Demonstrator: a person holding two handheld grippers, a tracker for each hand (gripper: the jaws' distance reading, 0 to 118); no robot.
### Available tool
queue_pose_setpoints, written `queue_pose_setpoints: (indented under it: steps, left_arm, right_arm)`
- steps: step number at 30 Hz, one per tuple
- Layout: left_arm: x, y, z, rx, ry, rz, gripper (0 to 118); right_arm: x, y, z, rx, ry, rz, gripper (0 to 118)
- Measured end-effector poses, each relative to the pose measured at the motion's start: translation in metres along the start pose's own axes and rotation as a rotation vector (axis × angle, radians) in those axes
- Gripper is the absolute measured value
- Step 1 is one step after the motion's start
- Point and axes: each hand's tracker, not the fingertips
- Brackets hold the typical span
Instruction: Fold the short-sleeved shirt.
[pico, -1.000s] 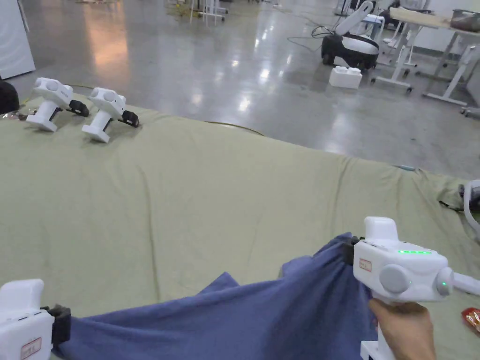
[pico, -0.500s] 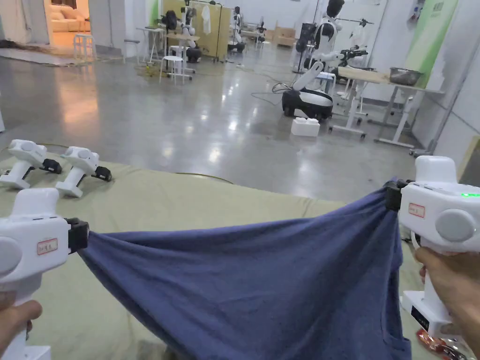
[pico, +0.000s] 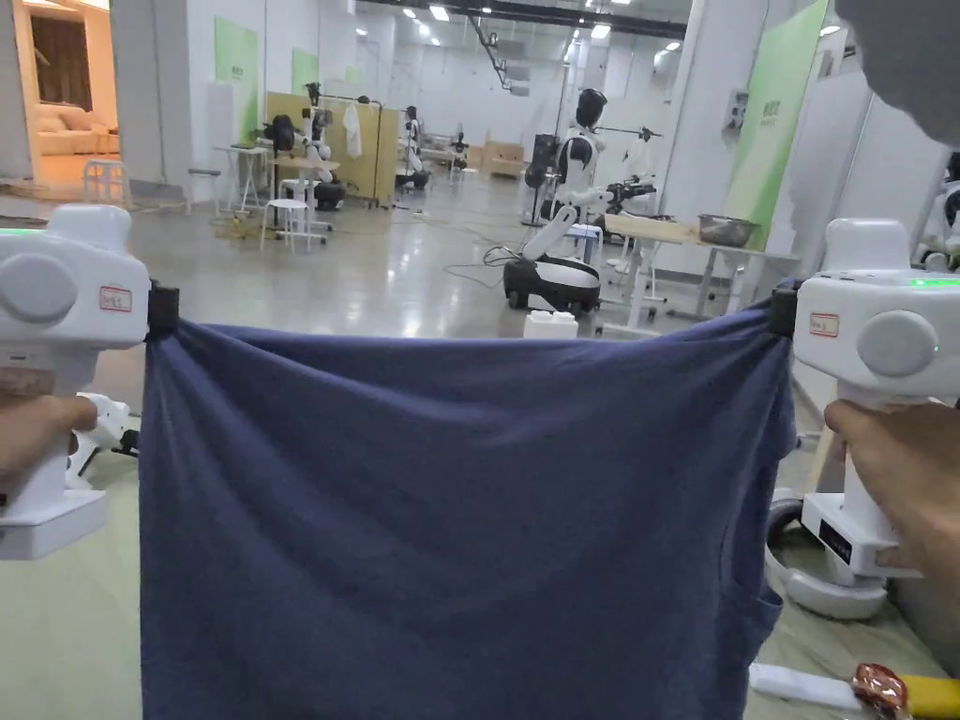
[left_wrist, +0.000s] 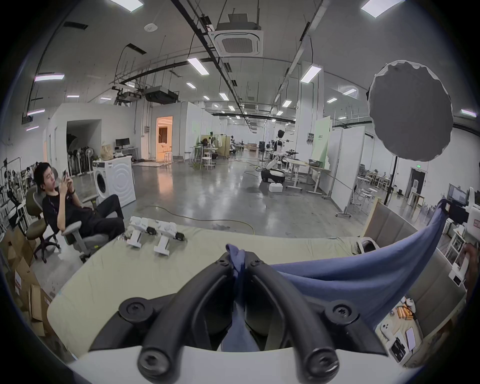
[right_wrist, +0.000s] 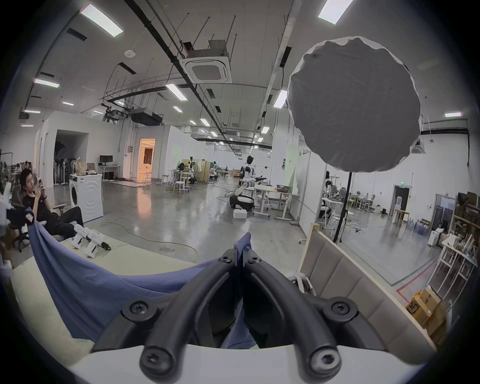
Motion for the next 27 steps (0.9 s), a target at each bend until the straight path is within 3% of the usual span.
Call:
queue_pose_setpoints:
  steps: [8, 14, 19, 27]
  left_arm:
    - [-0.002, 0.06, -0.038, 0.024, 0.054, -0.02, 9]
    - [0.002, 0.064, -0.054, 0.042, 0.081, -0.027, 9]
    - [0.001, 0.022, -0.062, 0.033, 0.073, -0.042, 9]
    - [-0.006, -0.086, -0.048, -0.075, 0.021, -0.043, 9]
  right_arm:
    - [-0.011, 0.038, -0.044, 0.013, -0.036, 0.036, 5]
    - [-0.021, 0.036, -0.058, 0.026, -0.043, 0.041, 5]
    - [-0.028, -0.002, -0.057, 0.001, -0.032, 0.071, 5]
    - [-0.03, -0.088, -0.025, -0.088, -0.017, 0.051, 5]
